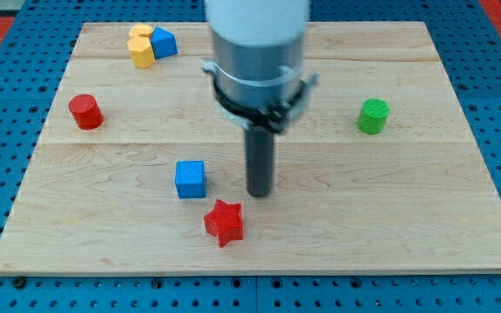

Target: Move the blue cube to the bottom left of the blue triangle

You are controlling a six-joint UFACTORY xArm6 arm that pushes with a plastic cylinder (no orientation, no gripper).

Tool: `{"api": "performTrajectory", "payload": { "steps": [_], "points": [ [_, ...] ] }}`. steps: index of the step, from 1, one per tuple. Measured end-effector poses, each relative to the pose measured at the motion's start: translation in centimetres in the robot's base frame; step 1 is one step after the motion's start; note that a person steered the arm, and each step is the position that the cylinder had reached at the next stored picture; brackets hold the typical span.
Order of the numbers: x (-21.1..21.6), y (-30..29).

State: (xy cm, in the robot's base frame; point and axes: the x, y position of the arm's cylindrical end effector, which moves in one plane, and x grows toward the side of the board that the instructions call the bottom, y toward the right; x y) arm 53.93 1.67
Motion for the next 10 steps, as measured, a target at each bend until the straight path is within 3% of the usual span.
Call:
{"api": "performTrajectory", "payload": {
  "steps": [1, 2, 3, 5, 7, 10],
  "points": [
    [0.9, -5.9],
    [-3.3, -10.1],
    [-2.7, -10.1],
    [-14.0, -15.4],
    [-20.6, -16.9],
    [-22.3, -16.4]
  ]
}}
